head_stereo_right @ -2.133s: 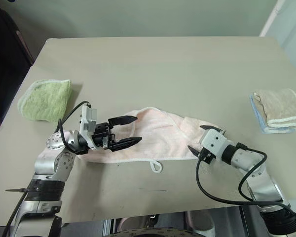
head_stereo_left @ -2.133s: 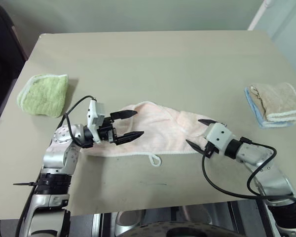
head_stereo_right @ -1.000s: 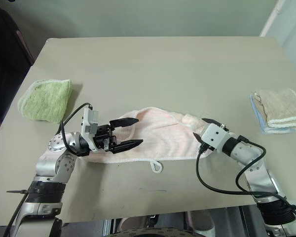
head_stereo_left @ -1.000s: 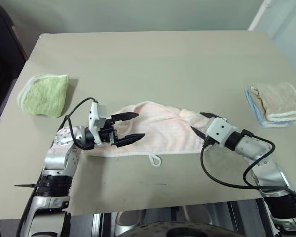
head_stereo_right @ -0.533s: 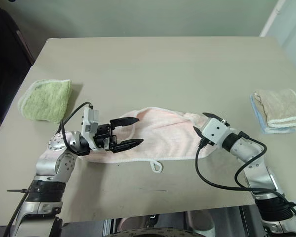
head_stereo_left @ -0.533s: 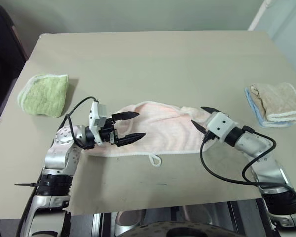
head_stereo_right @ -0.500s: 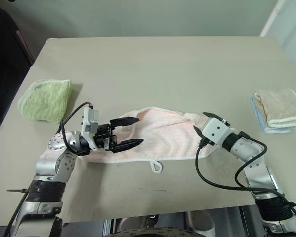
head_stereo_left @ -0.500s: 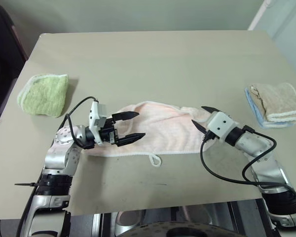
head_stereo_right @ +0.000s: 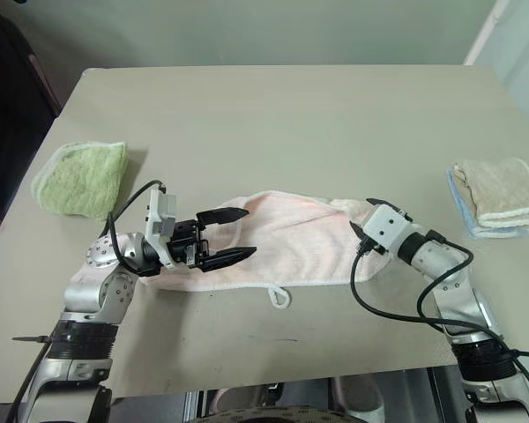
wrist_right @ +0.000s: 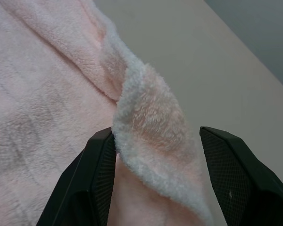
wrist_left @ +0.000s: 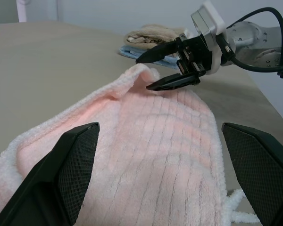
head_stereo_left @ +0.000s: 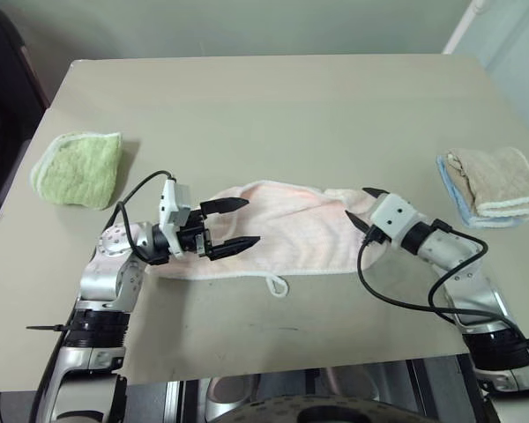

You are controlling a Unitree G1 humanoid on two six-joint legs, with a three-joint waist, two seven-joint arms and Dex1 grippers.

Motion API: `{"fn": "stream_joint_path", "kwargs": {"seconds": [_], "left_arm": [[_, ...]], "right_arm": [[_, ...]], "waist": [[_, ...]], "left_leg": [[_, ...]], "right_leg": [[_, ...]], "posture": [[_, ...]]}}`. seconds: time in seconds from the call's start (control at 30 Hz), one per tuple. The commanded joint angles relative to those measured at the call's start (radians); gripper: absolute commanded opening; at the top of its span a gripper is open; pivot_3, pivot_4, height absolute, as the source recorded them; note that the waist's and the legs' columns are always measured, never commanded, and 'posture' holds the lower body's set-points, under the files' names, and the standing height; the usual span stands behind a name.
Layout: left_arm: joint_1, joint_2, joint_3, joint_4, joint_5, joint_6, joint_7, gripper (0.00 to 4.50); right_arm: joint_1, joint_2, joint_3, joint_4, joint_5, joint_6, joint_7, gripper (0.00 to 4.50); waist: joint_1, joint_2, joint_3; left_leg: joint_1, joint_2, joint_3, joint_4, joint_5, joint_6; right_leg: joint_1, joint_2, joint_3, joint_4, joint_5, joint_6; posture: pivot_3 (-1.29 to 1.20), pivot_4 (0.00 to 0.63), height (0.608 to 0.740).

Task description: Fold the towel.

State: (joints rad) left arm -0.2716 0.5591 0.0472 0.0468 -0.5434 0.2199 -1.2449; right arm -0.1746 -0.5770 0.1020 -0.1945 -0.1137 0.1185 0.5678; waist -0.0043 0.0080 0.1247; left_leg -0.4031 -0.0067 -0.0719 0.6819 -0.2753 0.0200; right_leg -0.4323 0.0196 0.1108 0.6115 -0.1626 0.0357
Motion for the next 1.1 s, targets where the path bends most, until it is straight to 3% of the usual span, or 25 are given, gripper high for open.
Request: {"fn": "stream_joint_path", "kwargs": {"seconds": [0.03, 0.43, 0.67, 0.73, 1.1], "left_arm": [[0.001, 0.003, 0.007, -0.031, -0.003, -0.013, -0.003, 4.50], [0.007, 0.005, 0.014, -0.013, 0.001, -0.031, -0.009, 4.50], [0.016, 0.013, 0.021, 0.003, 0.004, -0.052, -0.017, 4.50], [0.016, 0.016, 0.023, 0.008, 0.007, -0.057, -0.019, 4.50], [-0.080, 0.036, 0.086, 0.230, 0.083, -0.225, 0.000, 4.50]], "right_arm": [[-0.024, 0.001, -0.014, 0.001, -0.006, -0.026, -0.013, 2.91], [-0.065, 0.025, 0.003, 0.024, -0.007, -0.057, -0.002, 2.91], [-0.064, 0.009, -0.012, 0.032, 0.009, -0.074, 0.017, 0.51], [-0.064, 0.007, -0.015, 0.031, 0.013, -0.078, 0.020, 0.01], [-0.088, -0.030, -0.071, -0.042, 0.088, -0.023, 0.079, 0.01]], "waist": [[0.000, 0.000, 0.000], [0.000, 0.000, 0.000], [0.000, 0.000, 0.000], [0.000, 0.000, 0.000], [0.001, 0.000, 0.000]], "left_leg": [[0.000, 0.000, 0.000, 0.000, 0.000, 0.000], [0.000, 0.000, 0.000, 0.000, 0.000, 0.000], [0.000, 0.000, 0.000, 0.000, 0.000, 0.000], [0.000, 0.000, 0.000, 0.000, 0.000, 0.000], [0.000, 0.000, 0.000, 0.000, 0.000, 0.000]], "right_leg": [[0.000, 0.000, 0.000, 0.000, 0.000, 0.000], [0.000, 0.000, 0.000, 0.000, 0.000, 0.000], [0.000, 0.000, 0.000, 0.000, 0.000, 0.000], [0.000, 0.000, 0.000, 0.000, 0.000, -0.001], [0.000, 0.000, 0.000, 0.000, 0.000, -0.002]], "posture": [[0.00, 0.150, 0.740], [0.00, 0.150, 0.740], [0.00, 0.150, 0.740], [0.00, 0.150, 0.740], [0.00, 0.150, 0.740]]}}
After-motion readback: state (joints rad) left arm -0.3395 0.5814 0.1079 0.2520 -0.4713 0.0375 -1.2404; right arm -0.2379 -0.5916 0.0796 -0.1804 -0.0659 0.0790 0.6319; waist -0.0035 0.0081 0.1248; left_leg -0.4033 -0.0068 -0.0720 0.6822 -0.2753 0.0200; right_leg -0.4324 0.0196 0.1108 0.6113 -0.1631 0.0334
